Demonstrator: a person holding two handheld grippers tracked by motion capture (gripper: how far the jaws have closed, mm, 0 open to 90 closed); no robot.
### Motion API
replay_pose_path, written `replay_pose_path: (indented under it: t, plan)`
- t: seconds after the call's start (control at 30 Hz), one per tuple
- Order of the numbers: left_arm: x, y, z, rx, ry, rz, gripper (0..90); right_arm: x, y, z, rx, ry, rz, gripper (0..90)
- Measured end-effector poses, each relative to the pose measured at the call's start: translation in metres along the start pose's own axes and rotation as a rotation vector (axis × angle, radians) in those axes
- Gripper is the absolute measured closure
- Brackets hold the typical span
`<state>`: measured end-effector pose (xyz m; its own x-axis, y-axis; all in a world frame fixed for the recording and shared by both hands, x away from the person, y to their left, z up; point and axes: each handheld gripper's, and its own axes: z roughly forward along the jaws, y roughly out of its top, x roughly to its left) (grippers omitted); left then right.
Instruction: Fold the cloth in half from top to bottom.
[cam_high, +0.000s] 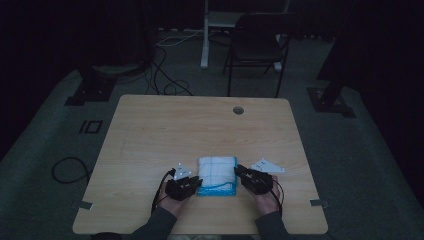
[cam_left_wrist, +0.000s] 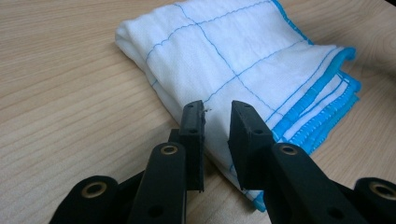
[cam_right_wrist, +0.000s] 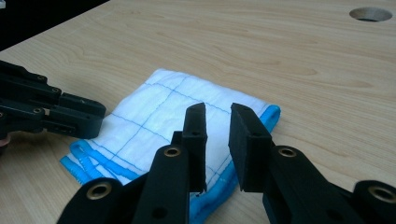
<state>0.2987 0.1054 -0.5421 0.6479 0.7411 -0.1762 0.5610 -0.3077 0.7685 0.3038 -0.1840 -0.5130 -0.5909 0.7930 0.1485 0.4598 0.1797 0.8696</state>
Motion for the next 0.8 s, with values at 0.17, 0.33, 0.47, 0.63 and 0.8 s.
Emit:
replay_pose_path:
  t: [0.17,0.33,0.47,0.63,0.8]
  plan:
    - [-0.002,-0.003,-0.001,0.010,0.006,0.006,75.7,0.005,-0.008,0.006,0.055,0.019,-0.012,74.2]
    - [-0.002,-0.004,-0.001,0.015,0.008,0.004,75.4,0.013,-0.023,0.013,0.140,0.013,-0.029,70.8]
    - [-0.001,-0.005,-0.001,0.019,0.009,0.001,75.0,0.014,-0.031,0.014,0.179,0.000,-0.031,69.2]
    - [0.000,-0.006,-0.003,0.014,0.012,-0.005,73.9,0.012,-0.033,0.010,0.190,-0.005,-0.026,67.7]
    - [0.003,-0.010,-0.012,-0.028,0.017,-0.005,69.6,0.005,-0.031,0.000,0.147,-0.026,-0.001,65.8]
